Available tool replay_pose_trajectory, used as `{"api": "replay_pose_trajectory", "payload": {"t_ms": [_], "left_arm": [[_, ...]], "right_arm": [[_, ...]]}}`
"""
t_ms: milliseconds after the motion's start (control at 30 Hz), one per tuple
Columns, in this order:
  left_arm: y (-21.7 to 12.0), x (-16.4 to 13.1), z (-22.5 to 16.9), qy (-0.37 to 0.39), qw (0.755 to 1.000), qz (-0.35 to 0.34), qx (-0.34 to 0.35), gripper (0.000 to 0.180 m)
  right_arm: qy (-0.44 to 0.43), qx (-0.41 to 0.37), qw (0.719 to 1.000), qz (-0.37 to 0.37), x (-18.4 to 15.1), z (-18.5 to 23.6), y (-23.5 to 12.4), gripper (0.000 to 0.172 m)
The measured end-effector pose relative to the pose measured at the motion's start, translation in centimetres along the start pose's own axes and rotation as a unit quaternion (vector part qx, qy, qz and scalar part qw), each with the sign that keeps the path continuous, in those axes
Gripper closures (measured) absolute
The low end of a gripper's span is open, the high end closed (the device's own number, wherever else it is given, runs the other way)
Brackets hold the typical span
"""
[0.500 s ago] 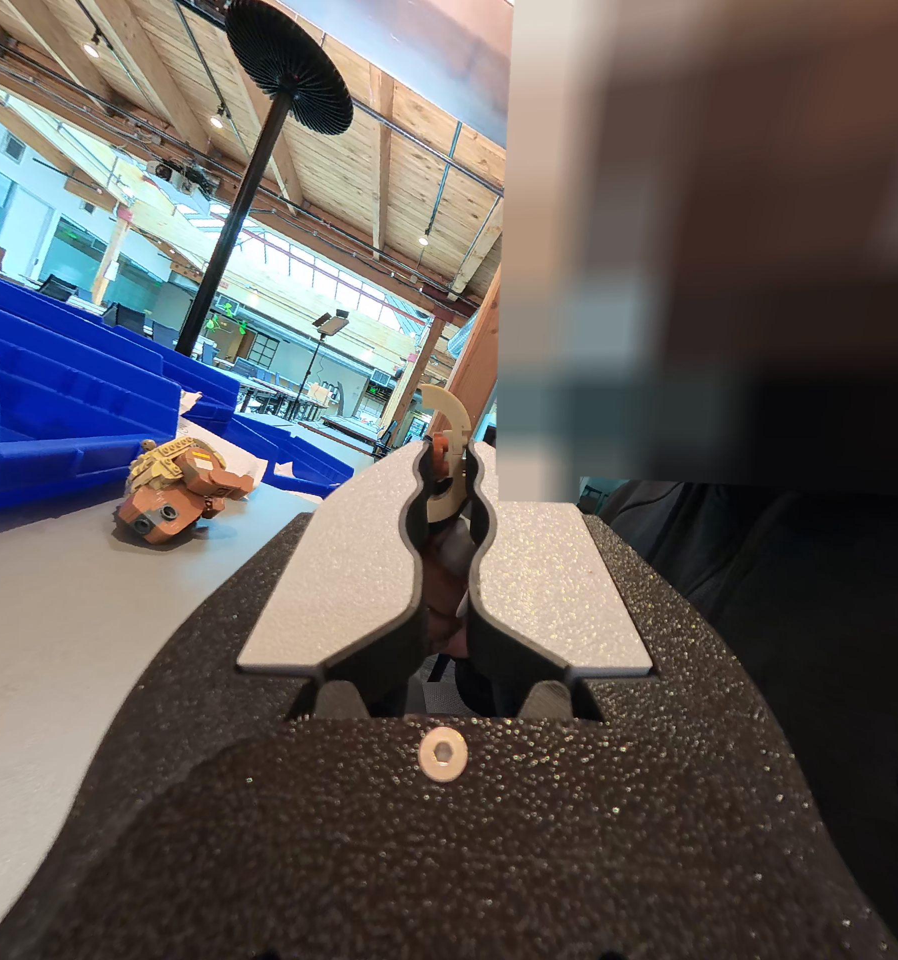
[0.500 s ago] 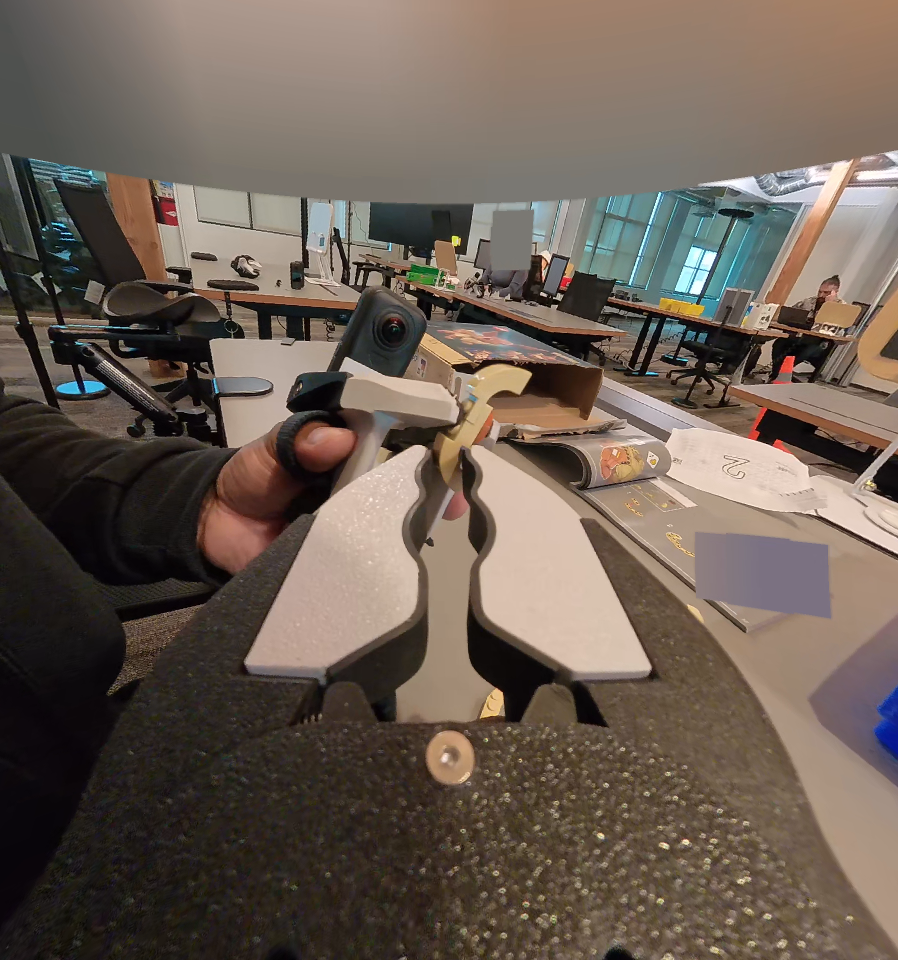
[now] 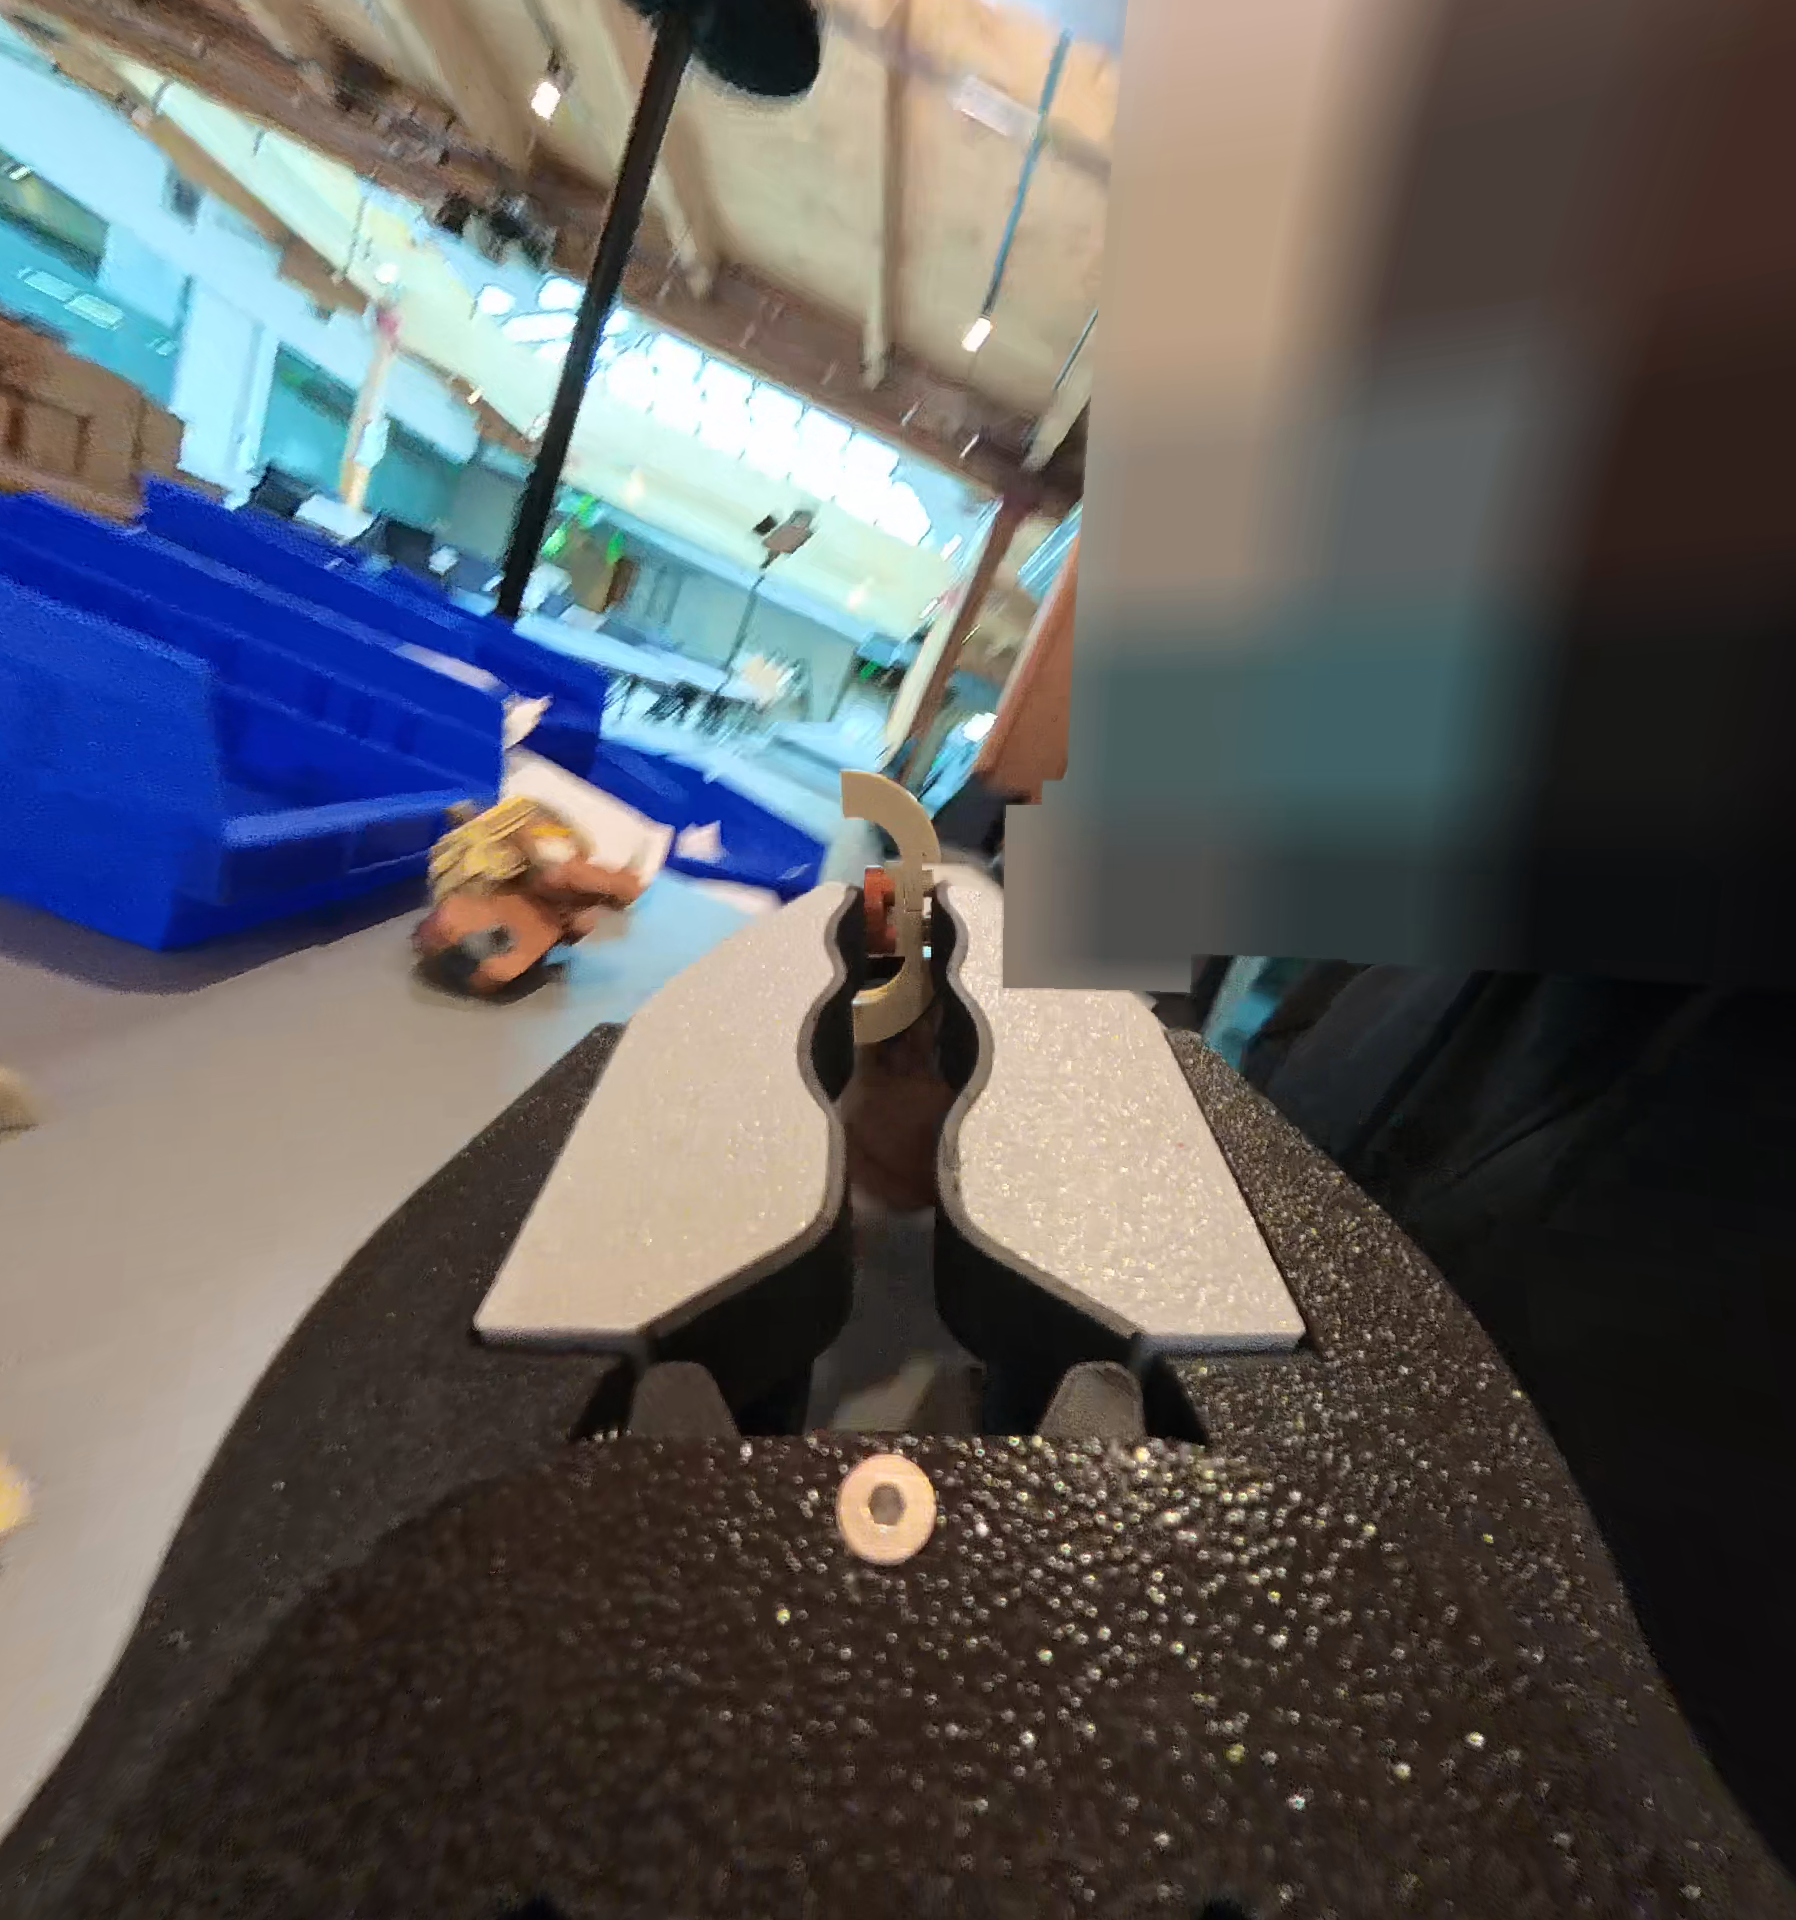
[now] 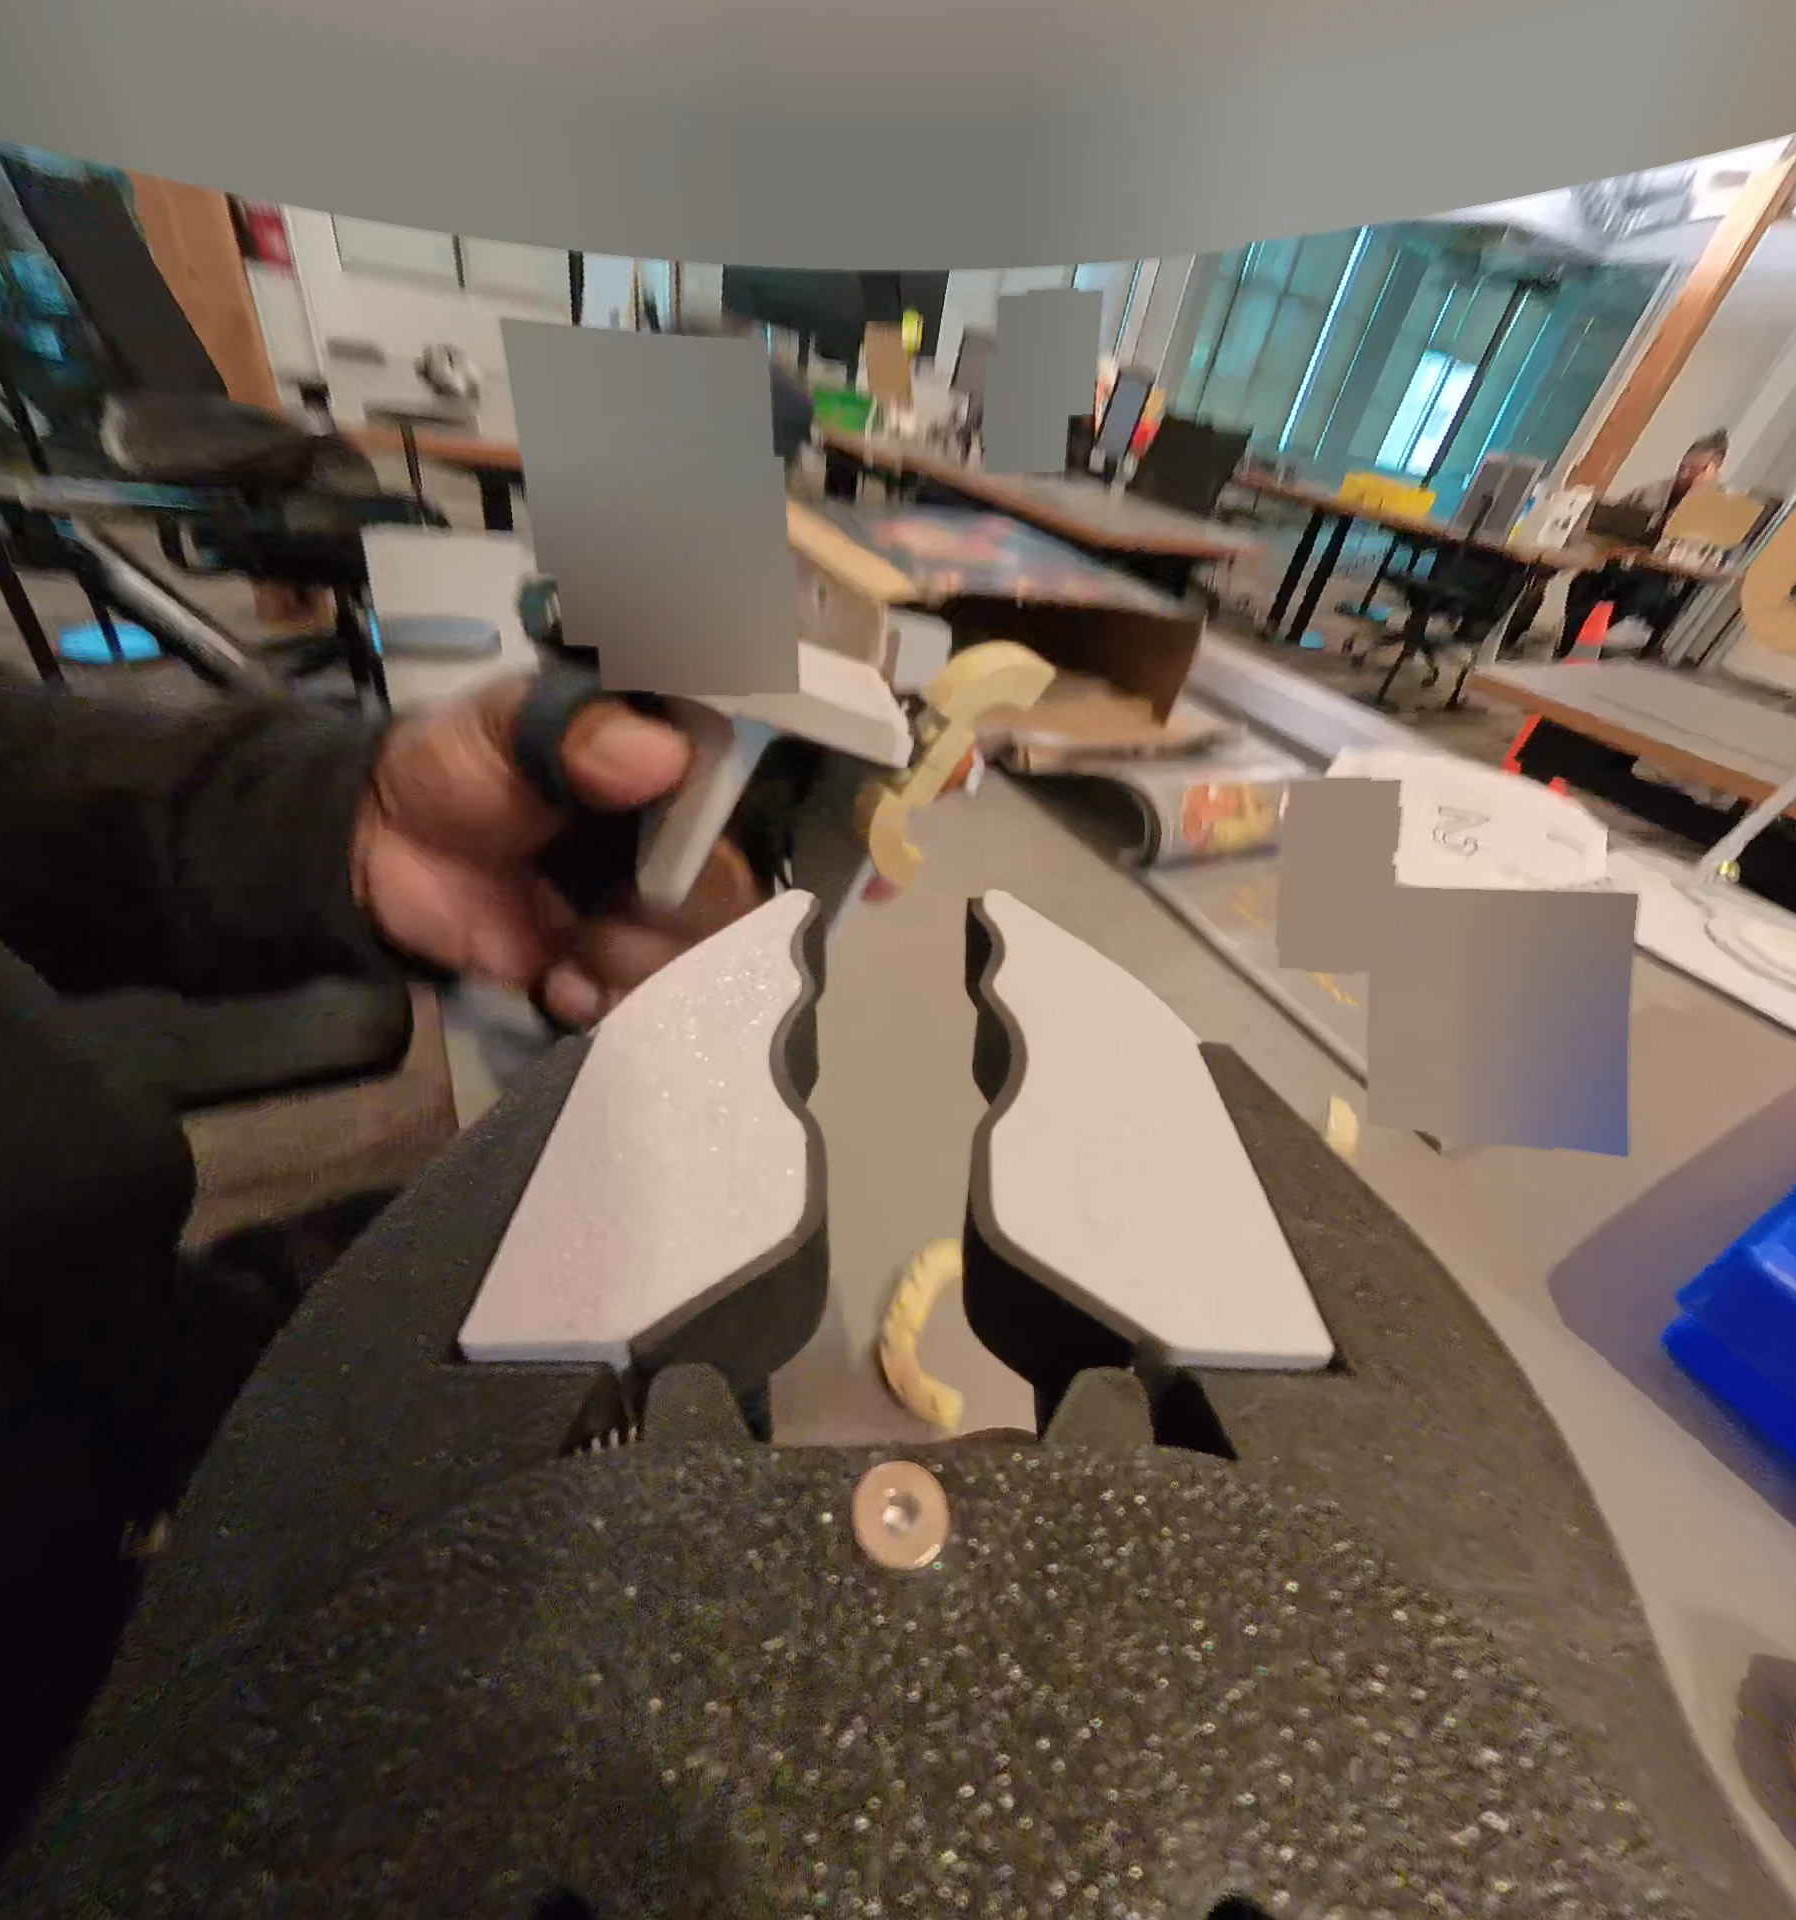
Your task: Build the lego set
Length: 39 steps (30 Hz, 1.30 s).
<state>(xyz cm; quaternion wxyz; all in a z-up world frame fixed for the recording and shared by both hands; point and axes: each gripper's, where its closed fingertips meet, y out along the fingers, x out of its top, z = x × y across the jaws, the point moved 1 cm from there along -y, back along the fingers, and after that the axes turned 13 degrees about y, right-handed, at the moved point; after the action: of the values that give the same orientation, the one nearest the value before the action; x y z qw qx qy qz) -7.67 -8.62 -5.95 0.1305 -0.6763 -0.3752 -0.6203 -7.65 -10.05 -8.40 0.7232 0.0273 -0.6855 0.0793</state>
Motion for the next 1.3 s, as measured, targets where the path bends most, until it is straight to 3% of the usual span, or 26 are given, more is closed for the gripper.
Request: {"api": "replay_pose_trajectory", "payload": {"t_ms": [100,200,333,433,533,700,1100,1300], "left_arm": [[-1.4,-1.6,1.8,0.099,0.984,0.136,0.049,0.169],[-2.8,-2.8,2.5,0.230,0.944,0.232,0.045,0.169],[-3.6,-4.3,3.5,0.338,0.891,0.298,0.058,0.169],[-3.8,-5.5,3.6,0.364,0.875,0.314,0.055,0.169],[-4.0,-6.5,3.4,0.352,0.876,0.329,0.041,0.169],[-4.2,-6.6,3.7,0.333,0.881,0.331,0.047,0.169],[-3.6,-5.5,2.5,0.290,0.910,0.287,0.073,0.169],[-3.4,-5.4,2.6,0.220,0.929,0.281,0.100,0.169]], "right_arm": [[0.001,-0.019,0.995,0.102,-3.0,-2.3,-0.2,0.142],[-0.015,-0.024,0.978,0.208,-6.3,-3.9,-0.8,0.141],[-0.049,-0.021,0.949,0.310,-9.4,-4.3,-1.9,0.142],[-0.034,-0.015,0.942,0.335,-10.0,-3.8,-2.3,0.143],[-0.027,-0.013,0.935,0.354,-10.6,-3.4,-2.2,0.144],[-0.031,-0.008,0.932,0.361,-10.8,-2.9,-1.2,0.165],[-0.086,0.071,0.940,0.322,-9.2,-1.6,-0.7,0.168],[-0.104,0.087,0.955,0.266,-7.3,-0.4,-0.5,0.169]]}}
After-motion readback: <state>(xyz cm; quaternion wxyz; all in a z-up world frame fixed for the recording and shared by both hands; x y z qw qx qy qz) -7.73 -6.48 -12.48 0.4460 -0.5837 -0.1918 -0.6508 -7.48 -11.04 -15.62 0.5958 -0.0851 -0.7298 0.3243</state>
